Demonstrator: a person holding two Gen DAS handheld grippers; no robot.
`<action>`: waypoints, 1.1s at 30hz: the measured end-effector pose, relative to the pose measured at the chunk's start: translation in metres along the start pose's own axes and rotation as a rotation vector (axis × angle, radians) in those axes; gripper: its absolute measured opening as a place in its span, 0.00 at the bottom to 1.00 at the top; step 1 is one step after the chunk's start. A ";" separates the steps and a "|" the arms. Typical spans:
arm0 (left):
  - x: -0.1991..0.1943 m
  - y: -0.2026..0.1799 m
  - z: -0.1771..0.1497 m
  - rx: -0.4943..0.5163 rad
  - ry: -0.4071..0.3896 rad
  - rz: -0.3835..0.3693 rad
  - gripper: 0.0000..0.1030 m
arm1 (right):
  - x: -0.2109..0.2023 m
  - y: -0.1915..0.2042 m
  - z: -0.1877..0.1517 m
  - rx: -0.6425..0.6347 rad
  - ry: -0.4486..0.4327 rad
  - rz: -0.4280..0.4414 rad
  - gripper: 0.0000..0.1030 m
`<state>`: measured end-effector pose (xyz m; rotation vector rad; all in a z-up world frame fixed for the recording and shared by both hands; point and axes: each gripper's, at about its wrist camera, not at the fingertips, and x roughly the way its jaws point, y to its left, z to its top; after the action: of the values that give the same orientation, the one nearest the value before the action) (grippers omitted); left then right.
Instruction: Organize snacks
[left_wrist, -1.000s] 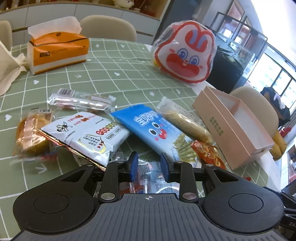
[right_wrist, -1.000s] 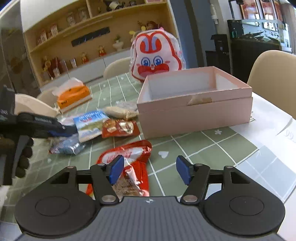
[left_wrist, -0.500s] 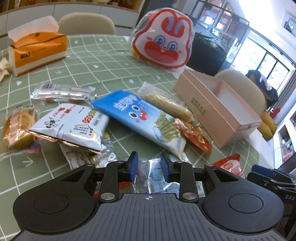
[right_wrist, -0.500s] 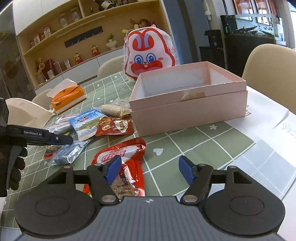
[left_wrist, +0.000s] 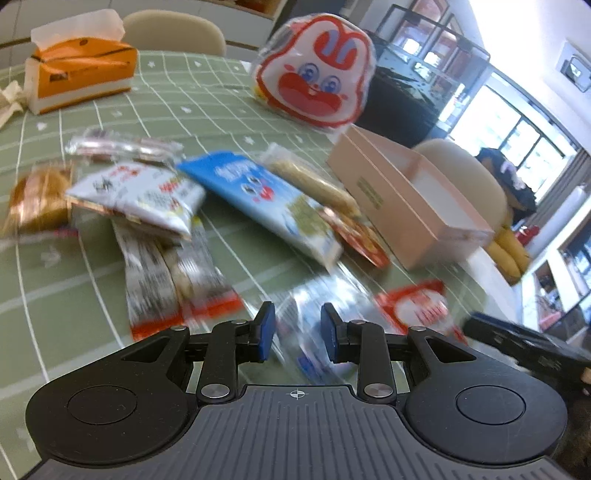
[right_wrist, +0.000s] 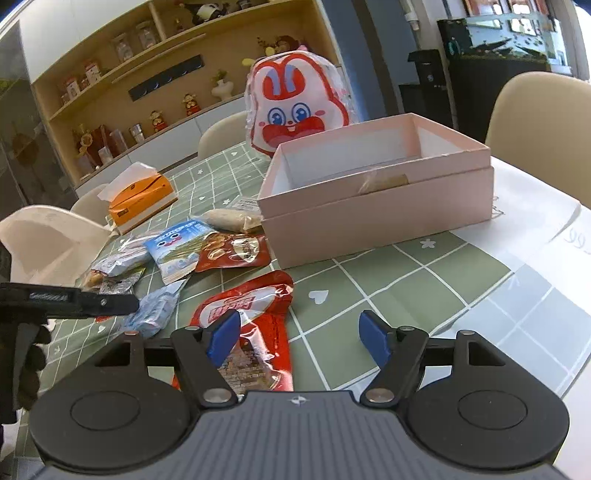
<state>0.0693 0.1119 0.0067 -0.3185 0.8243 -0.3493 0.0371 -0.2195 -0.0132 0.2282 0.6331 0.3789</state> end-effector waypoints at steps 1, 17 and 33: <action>-0.004 -0.003 -0.005 0.008 0.004 -0.001 0.31 | 0.000 0.003 0.000 -0.018 0.006 0.000 0.70; -0.020 -0.044 -0.043 0.148 0.054 -0.040 0.31 | 0.014 0.061 -0.012 -0.245 0.097 -0.037 0.70; 0.014 -0.011 -0.001 0.022 -0.052 0.014 0.32 | -0.009 0.001 -0.012 -0.108 0.033 -0.140 0.72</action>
<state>0.0754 0.0960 0.0012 -0.3004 0.7713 -0.3357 0.0232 -0.2209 -0.0175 0.0744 0.6556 0.2819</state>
